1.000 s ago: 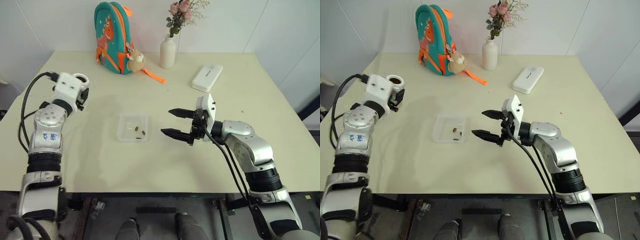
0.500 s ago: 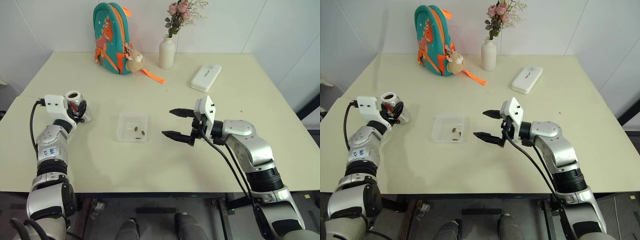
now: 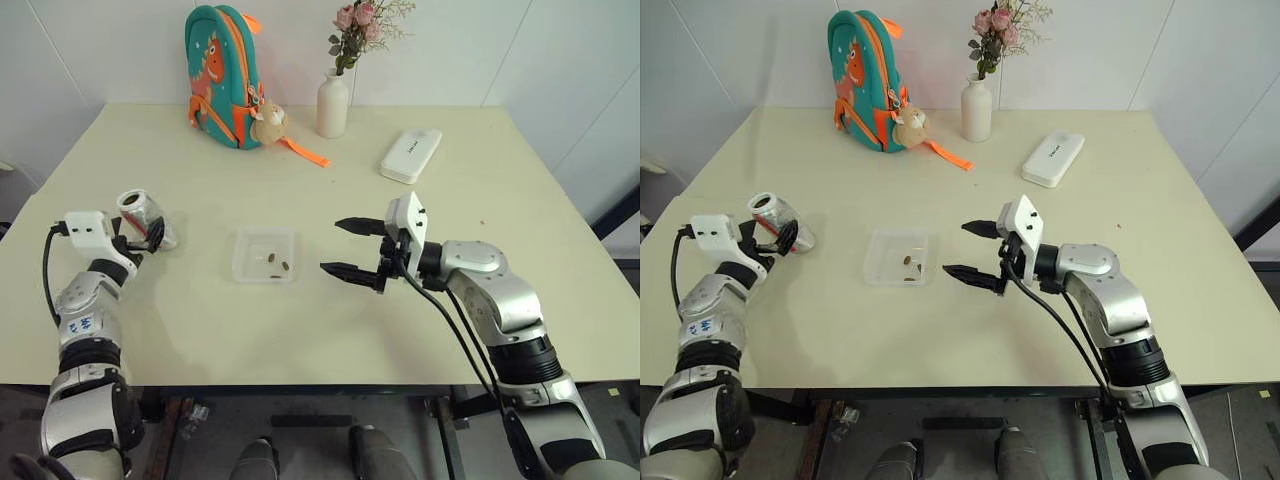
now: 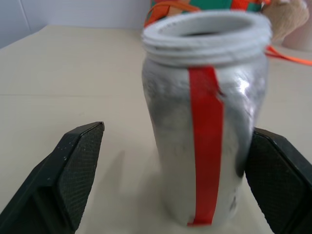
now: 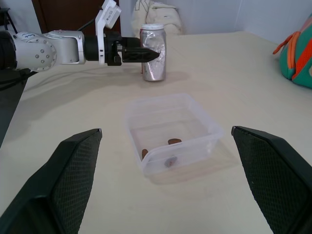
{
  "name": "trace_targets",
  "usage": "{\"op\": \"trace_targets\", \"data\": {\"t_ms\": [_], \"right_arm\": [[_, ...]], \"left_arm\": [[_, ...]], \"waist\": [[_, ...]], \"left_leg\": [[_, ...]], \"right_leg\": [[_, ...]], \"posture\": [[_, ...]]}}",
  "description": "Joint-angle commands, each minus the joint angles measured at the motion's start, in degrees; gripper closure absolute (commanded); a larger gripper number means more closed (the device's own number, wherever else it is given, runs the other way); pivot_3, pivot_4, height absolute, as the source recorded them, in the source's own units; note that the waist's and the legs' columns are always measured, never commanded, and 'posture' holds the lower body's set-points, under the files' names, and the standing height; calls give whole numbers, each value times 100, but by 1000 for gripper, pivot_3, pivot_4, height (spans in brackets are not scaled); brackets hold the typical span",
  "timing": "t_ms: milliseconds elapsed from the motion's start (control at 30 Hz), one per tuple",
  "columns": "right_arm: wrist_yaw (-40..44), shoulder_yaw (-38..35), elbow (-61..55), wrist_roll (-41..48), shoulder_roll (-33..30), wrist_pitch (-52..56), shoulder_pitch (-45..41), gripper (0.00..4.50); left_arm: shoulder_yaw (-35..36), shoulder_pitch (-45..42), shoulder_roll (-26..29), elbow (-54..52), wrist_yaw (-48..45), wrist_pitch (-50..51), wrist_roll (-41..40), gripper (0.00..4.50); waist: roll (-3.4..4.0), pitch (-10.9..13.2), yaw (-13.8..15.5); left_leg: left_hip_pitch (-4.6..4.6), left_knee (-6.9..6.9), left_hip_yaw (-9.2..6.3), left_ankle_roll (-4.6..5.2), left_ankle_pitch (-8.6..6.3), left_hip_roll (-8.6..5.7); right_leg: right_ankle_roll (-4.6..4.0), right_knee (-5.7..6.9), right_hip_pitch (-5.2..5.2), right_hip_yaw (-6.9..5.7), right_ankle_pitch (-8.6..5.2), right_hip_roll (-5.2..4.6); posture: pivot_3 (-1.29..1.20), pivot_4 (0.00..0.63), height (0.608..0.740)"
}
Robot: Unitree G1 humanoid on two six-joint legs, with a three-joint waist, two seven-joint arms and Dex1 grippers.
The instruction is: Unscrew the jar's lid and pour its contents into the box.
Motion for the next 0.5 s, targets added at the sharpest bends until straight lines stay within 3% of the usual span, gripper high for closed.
{"op": "trace_targets", "data": {"t_ms": [33, 267, 367, 500], "right_arm": [[-16, -20, -306, 135, 5, 84, 55, 0], [118, -70, -520, 190, -220, 242, 362, 0], [227, -133, -487, 206, -339, 160, 400, 0], [314, -413, -406, 420, -425, 127, 198, 0]], "left_arm": [[69, 706, 154, -1363, -78, 289, -130, 17], [513, 2548, 316, -3939, -88, 1316, -446, 17], [330, 3169, 652, -4743, -652, 1373, -375, 17], [118, 3680, 1233, -5720, -1944, 1328, -735, 17]], "waist": [[0, 0, 2], [-4, -2, 10], [-4, -2, 12], [-5, -2, 18]], "left_leg": [[0, -1, 0, -1, 0, 0], [2, -1, 2, -1, -1, 2], [3, -1, 2, -2, -2, 4], [3, -6, 6, -1, 0, 8]], "right_leg": [[-1, 1, 0, 0, -1, 0], [-8, -2, 0, 2, -3, -2], [-22, -12, 1, 0, -11, -1], [-113, -52, 12, 1, -47, 0]], "posture": [[0, 150, 740], [0, 150, 740], [0, 150, 740], [0, 150, 740]]}}
